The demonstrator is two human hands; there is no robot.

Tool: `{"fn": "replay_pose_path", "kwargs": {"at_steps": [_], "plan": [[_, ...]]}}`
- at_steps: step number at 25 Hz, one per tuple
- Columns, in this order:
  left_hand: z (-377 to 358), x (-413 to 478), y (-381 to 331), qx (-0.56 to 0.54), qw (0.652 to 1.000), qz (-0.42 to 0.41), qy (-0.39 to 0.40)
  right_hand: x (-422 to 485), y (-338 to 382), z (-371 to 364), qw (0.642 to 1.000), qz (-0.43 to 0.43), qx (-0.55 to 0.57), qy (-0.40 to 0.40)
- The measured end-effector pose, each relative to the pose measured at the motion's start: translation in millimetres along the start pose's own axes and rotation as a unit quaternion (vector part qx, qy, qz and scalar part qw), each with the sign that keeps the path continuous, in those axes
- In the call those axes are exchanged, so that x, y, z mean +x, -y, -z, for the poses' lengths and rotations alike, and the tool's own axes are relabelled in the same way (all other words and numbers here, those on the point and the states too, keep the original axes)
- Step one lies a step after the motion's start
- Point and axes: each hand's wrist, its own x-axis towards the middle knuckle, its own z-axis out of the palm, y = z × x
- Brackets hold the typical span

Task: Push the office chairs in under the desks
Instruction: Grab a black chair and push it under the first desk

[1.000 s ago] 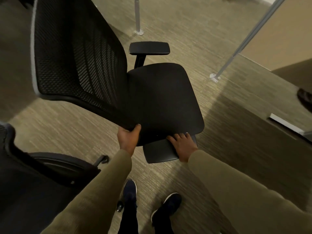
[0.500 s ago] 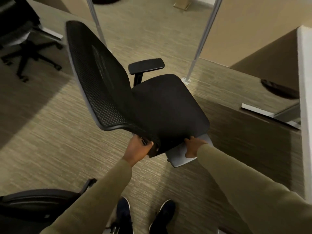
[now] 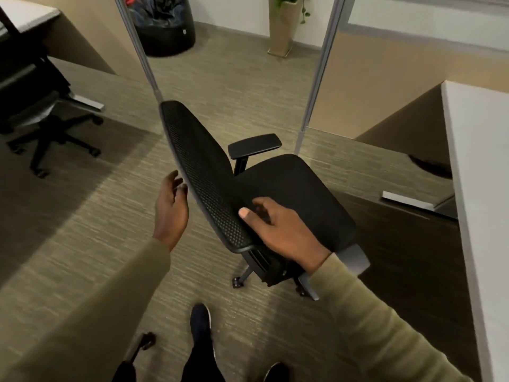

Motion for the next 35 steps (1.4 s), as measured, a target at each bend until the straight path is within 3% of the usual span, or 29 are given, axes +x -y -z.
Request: {"fn": "replay_pose_path", "kwargs": {"at_steps": [5, 7, 9, 12, 22, 35], "plan": [[0, 83, -41, -0.028, 0.997, -0.076, -0.008, 32, 55, -27, 0.993, -0.001, -0.114, -0.034], [2, 120, -53, 0.074, 0.986, -0.147, 0.031, 51, 70, -43, 0.981, -0.02, -0.183, -0.056], [3, 149, -60, 0.194, 0.935, -0.283, 0.09, 75, 82, -54, 0.97, -0.05, -0.224, -0.082], [-6, 174, -68, 0.207, 0.856, -0.447, 0.159, 106, 95, -55, 0.961, -0.08, -0.233, -0.124], [-69, 236, -93, 0.207, 0.82, -0.477, 0.241, 154, 92, -22, 0.958, -0.146, -0.163, -0.184], [-229, 249, -150, 0.206, 0.783, -0.51, 0.29, 168, 6, 96, 0.94, -0.169, -0.13, -0.265]]}}
